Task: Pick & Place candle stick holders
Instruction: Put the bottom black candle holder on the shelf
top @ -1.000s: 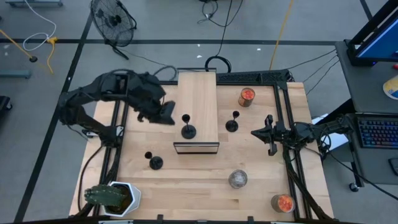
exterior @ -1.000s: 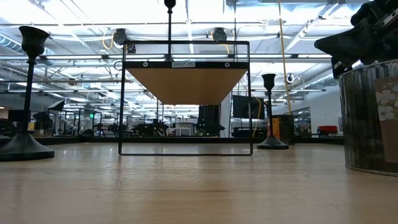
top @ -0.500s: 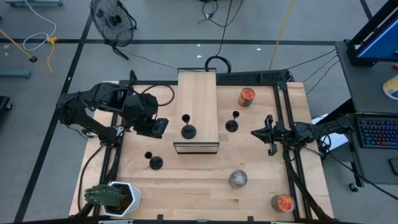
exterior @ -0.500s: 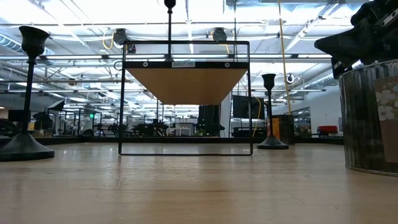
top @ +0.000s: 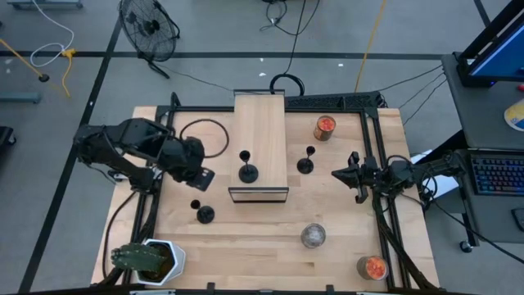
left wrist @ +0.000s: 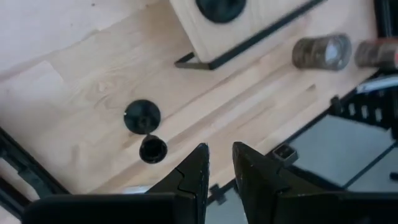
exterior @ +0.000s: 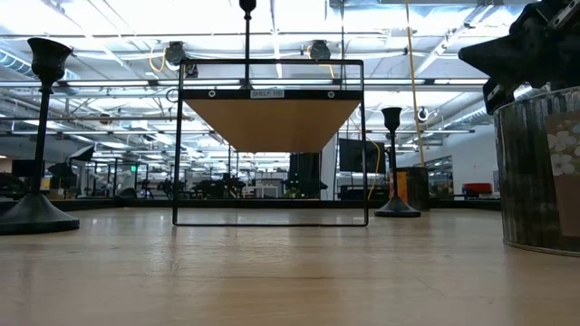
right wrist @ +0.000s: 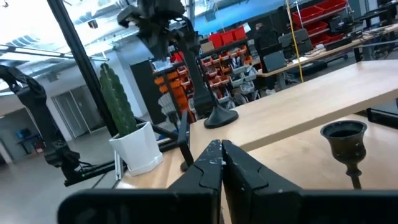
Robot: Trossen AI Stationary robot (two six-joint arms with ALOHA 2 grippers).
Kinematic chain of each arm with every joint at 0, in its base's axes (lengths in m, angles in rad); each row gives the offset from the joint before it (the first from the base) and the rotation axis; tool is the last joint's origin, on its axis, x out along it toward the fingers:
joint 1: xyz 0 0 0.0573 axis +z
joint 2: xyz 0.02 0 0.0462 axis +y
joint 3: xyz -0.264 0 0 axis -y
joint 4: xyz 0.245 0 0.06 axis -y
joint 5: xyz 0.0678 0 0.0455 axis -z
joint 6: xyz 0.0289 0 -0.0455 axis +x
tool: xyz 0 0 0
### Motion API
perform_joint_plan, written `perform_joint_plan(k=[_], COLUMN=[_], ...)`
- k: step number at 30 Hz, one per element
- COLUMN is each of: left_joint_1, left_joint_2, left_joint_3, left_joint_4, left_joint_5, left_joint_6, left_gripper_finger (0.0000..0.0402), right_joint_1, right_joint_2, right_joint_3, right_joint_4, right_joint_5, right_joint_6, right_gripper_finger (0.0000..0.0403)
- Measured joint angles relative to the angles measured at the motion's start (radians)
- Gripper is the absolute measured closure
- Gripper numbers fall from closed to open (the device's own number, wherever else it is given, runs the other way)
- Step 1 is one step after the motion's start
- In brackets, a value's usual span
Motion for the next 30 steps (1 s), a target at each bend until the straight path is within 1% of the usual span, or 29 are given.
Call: perform_joint_plan(k=[6,9,15,19,22,26,30], left_joint_1=[-0.071,-0.116,-0.197,-0.234,-0.256,-0.277,-0.287], left_joint_2=[0.0,0.001,0.001,0.001,0.001,0.001,0.001], left_joint_3=[-0.045,-0.097,-0.214,-0.261,-0.294,-0.347,-0.393], left_joint_4=[-0.006,-0.004,0.027,0.06,0.125,0.177,0.181], left_joint_5=[0.012,0.038,0.055,0.028,0.01,0.003,0.011], left_joint_6=[0.059,0.077,0.072,0.052,0.054,0.061,0.049], left_gripper_finger=[0.0323,0.0323,0.0323,0.0323,0.0323,0.0323,0.0323], right_joint_1=[0.0,0.0,0.0,0.0,0.0,0.0,0.0], right_joint_2=[0.0,0.0,0.0,0.0,0.0,0.0,0.0], right_joint_3=[0.0,0.0,0.0,0.0,0.0,0.0,0.0], right_joint_4=[-0.003,-0.003,-0.003,-0.003,-0.003,-0.003,-0.003], right_joint_5=[0.0,0.0,0.0,0.002,0.002,0.003,0.004], right_joint_6=[0.001,0.001,0.001,0.001,0.001,0.001,0.001], right_gripper_finger=[0.0403,0.0403,0.0403,0.0403,0.0403,0.0403,0.0403])
